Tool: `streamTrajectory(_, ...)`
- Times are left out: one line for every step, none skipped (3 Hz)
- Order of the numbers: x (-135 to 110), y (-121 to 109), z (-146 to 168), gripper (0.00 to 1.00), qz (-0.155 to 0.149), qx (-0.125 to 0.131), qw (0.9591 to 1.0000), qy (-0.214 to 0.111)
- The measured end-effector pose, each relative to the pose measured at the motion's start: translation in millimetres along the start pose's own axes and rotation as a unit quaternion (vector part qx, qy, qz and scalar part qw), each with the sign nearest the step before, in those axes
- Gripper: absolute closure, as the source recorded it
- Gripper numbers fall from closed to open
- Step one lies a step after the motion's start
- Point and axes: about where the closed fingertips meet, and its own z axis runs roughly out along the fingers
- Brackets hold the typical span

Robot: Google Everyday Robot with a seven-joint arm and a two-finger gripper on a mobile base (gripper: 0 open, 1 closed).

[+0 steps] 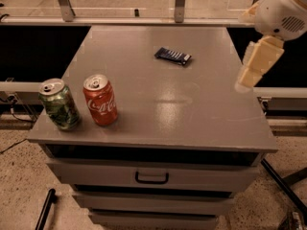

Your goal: Pick rxbar blueberry

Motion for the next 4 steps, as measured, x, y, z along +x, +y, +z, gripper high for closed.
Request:
streamTrajectory(-30.6, -77.9, 49.4, 0.00, 0.005, 0.010, 0.9945, -0.104)
streamTrajectory(-44.2, -123.5, 84.9, 0.00, 0.017, 0.022, 0.9863, -0.163)
streamTrajectory(-47.2, -154.9, 117.8, 0.00, 0.047, 0.028, 0.9789, -0.197)
streamTrajectory(-44.5, -177.6, 147.0, 0.00, 0.089, 0.031, 0.9712, -0.219)
